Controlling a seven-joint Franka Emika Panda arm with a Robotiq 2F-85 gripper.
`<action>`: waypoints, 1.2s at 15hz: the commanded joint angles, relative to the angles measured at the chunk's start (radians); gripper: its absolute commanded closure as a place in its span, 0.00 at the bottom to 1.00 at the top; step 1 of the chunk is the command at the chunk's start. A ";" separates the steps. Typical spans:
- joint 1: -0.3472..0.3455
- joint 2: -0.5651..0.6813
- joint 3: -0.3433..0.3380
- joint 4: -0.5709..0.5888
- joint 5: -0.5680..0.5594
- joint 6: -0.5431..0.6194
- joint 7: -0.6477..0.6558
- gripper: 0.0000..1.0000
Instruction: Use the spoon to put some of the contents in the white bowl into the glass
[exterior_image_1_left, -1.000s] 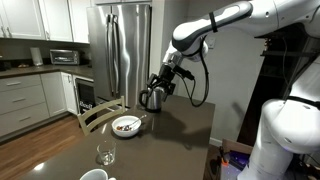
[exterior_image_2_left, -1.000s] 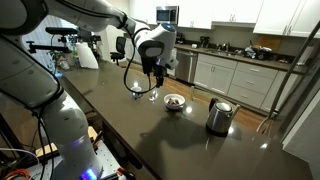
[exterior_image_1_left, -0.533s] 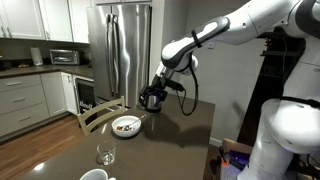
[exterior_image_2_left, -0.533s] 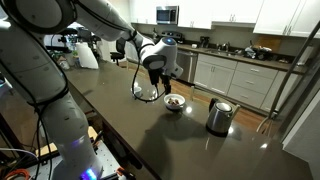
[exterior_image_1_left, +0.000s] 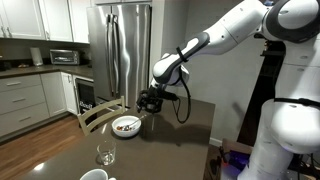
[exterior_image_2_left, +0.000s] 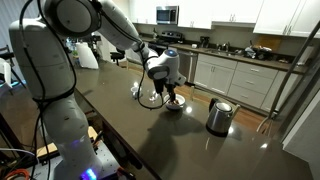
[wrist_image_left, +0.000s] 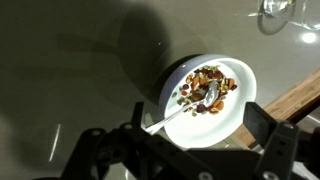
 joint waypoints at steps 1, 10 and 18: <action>-0.020 0.010 0.019 0.008 -0.009 -0.002 0.005 0.00; -0.046 0.058 0.014 0.019 0.057 0.122 -0.015 0.00; -0.112 0.139 -0.002 0.126 0.577 -0.055 -0.270 0.00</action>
